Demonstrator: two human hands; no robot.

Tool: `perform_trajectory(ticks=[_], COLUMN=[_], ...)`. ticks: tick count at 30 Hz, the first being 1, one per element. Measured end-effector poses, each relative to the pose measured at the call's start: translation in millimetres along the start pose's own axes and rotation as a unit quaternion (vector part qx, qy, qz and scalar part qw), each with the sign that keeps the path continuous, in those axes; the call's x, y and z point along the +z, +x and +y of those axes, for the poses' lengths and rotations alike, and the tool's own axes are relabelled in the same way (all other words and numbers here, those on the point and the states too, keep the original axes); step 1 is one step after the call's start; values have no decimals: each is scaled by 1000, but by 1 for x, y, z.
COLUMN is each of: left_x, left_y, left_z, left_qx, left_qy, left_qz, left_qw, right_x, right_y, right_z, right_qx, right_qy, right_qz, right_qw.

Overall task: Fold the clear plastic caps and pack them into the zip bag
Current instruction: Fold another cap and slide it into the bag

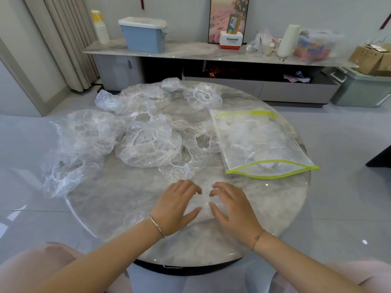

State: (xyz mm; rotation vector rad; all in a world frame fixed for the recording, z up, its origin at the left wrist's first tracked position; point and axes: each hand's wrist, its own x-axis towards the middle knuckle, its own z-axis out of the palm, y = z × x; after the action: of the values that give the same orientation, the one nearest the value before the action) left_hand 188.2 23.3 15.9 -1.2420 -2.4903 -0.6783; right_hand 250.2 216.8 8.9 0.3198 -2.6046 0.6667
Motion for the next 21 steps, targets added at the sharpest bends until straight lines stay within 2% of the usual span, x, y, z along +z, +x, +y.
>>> perform_trajectory(ticks=[1, 3, 5, 8, 11, 15, 17, 21], left_x=[2, 8, 16, 15, 12, 1, -7, -13], left_y=[-2, -7, -15, -17, -12, 2, 7, 9], left_z=[0, -1, -4, -7, -8, -3, -5, -11], left_qx=[42, 65, 59, 22, -13, -100, -150, -255], left_qy=[10, 46, 106, 79, 36, -2, -13, -168], left_qz=[-10, -62, -132, -191, -180, -171, -171, -185], left_qw=[999, 995, 984, 978, 983, 980, 974, 934], right_x=[3, 13, 18, 19, 18, 13, 9, 9], right_y=[-3, -11, -17, -18, -13, -5, -2, 1], right_z=[0, 3, 9, 16, 16, 14, 12, 9], right_qx=[-25, -17, 7, -15, -25, 1, 51, 181], right_qy=[-23, -40, -31, -54, -65, -9, 31, 113], right_qz=[-23, -87, -151, -194, -180, -116, -99, -86], right_qw=[999, 995, 988, 979, 981, 993, 993, 973])
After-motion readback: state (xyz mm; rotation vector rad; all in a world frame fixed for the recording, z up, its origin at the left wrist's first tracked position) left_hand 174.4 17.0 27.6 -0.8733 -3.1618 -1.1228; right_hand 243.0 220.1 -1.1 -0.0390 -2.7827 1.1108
